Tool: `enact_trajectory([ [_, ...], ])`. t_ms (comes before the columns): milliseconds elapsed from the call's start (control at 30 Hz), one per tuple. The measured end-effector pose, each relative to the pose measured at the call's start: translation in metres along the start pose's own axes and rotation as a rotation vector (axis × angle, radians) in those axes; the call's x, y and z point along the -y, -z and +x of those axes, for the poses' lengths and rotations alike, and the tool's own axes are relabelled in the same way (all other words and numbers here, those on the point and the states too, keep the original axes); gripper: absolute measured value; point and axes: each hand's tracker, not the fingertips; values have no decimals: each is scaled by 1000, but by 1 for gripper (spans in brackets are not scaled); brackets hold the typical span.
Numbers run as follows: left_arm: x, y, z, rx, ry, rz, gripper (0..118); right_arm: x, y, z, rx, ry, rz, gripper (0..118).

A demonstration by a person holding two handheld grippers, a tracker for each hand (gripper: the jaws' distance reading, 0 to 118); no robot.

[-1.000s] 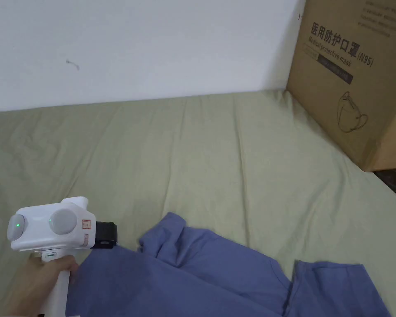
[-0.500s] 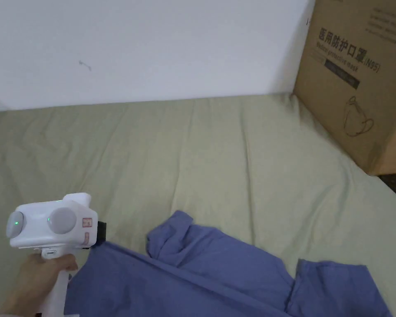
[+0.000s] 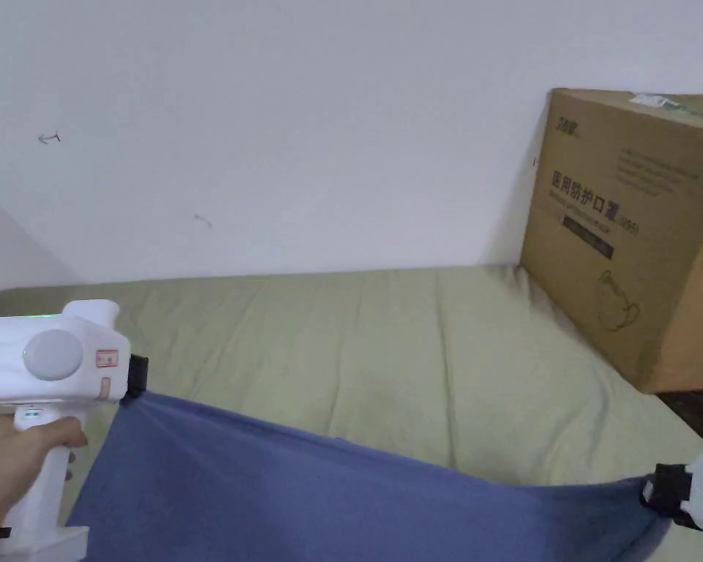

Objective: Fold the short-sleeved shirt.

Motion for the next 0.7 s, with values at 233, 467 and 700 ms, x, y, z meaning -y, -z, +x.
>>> enact_trajectory([
  [233, -60, -81, -39, -84, -69, 178, 0, -95, -23, -71, -71, -51, 137, 3],
  [467, -129, -130, -55, -164, -51, 316, 0, -202, -45, -150, -104, -122, 280, 3],
  [700, -209, -128, -57, -190, -66, 422, 0, -307, -54, -206, -79, -127, 387, 3],
])
